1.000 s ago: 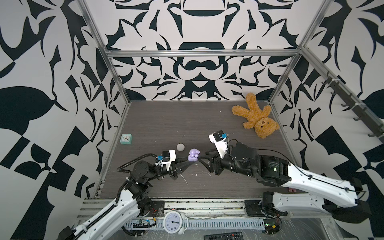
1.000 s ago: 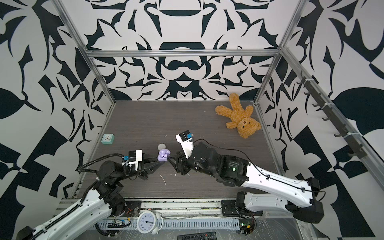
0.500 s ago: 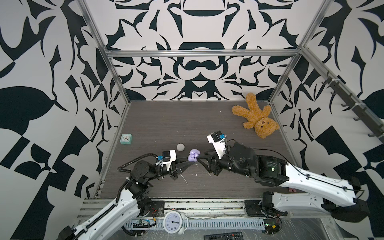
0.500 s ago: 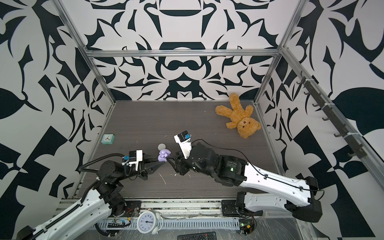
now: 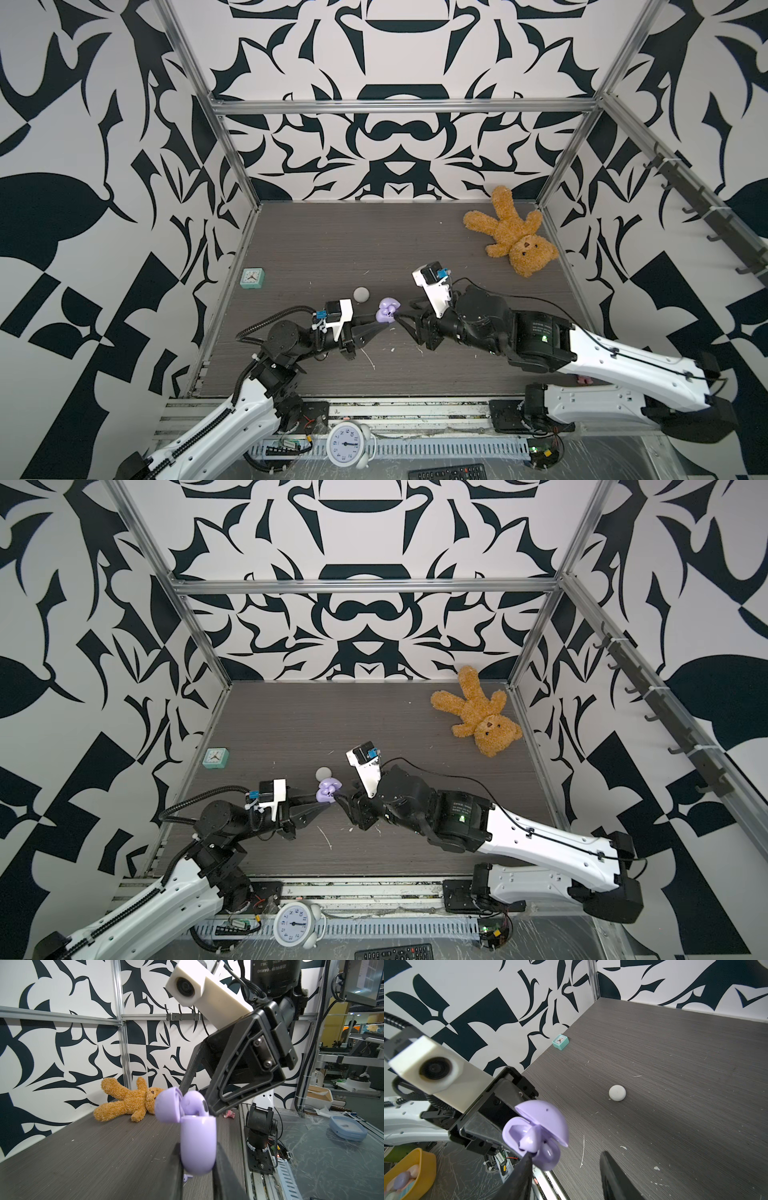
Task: Insert the wireless bluetooth earbuds into the charging case
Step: 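Swing the right arm toward the second lilac earbud on the table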
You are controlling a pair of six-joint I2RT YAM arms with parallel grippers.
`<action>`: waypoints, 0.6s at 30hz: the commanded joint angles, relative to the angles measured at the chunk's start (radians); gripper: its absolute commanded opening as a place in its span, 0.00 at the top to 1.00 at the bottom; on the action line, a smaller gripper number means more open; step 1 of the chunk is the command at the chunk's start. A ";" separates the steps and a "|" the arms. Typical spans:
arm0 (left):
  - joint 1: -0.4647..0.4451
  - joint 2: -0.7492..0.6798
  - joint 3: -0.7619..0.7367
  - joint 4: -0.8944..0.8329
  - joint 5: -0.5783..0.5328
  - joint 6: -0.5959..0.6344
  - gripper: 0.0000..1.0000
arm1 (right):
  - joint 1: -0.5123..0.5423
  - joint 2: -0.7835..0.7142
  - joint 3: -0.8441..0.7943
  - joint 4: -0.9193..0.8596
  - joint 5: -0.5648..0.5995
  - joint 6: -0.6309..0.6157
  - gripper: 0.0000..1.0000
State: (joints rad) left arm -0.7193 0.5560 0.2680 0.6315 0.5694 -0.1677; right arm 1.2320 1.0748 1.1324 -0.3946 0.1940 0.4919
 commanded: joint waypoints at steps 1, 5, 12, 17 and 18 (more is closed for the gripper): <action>-0.003 -0.021 0.005 0.048 0.034 -0.012 1.00 | -0.003 0.016 0.038 -0.018 0.051 -0.030 0.46; -0.003 -0.027 0.004 0.048 0.031 -0.012 1.00 | -0.003 0.025 0.046 -0.029 0.063 -0.039 0.46; -0.003 -0.023 0.004 0.050 0.038 -0.018 1.00 | -0.003 0.021 0.063 -0.044 0.058 -0.050 0.46; -0.003 -0.036 0.004 0.025 0.002 0.009 1.00 | -0.002 -0.073 0.045 -0.035 0.027 -0.049 0.41; -0.003 -0.038 0.004 0.017 -0.009 0.018 1.00 | -0.003 -0.094 0.049 -0.048 0.024 -0.044 0.41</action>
State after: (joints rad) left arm -0.7204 0.5350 0.2680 0.6312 0.5793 -0.1646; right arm 1.2308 1.0512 1.1572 -0.4377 0.2214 0.4553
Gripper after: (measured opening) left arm 0.231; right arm 0.589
